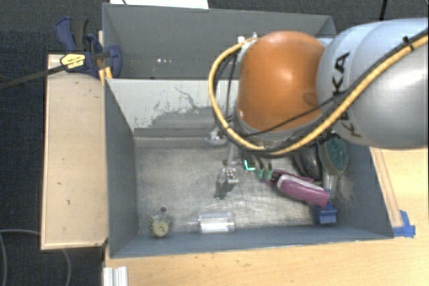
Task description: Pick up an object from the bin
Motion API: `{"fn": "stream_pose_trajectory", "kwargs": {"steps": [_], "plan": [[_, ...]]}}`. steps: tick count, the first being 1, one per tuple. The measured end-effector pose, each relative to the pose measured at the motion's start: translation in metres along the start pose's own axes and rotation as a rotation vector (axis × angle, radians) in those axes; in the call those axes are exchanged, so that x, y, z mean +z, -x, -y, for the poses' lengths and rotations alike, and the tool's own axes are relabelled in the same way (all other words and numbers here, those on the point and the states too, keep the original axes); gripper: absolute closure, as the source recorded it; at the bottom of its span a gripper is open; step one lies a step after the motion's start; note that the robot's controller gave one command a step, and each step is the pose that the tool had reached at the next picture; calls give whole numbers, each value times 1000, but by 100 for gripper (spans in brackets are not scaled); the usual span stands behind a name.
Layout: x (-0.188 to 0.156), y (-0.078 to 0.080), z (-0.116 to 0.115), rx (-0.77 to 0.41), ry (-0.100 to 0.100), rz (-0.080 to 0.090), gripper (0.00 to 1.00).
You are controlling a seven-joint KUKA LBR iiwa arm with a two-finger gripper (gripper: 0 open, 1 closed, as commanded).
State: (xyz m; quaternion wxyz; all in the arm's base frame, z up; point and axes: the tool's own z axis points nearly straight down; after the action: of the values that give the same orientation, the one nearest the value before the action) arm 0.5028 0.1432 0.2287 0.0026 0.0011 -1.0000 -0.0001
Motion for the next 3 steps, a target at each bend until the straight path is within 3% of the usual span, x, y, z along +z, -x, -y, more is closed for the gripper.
{"fn": "stream_pose_trajectory", "kwargs": {"steps": [1, 2, 3], "plan": [[105, -27, 29, -197, -2, 0, 0], [111, -20, 108, -80, -4, 3, 0], [157, -15, 78, -560, -2, 14, 0]]}}
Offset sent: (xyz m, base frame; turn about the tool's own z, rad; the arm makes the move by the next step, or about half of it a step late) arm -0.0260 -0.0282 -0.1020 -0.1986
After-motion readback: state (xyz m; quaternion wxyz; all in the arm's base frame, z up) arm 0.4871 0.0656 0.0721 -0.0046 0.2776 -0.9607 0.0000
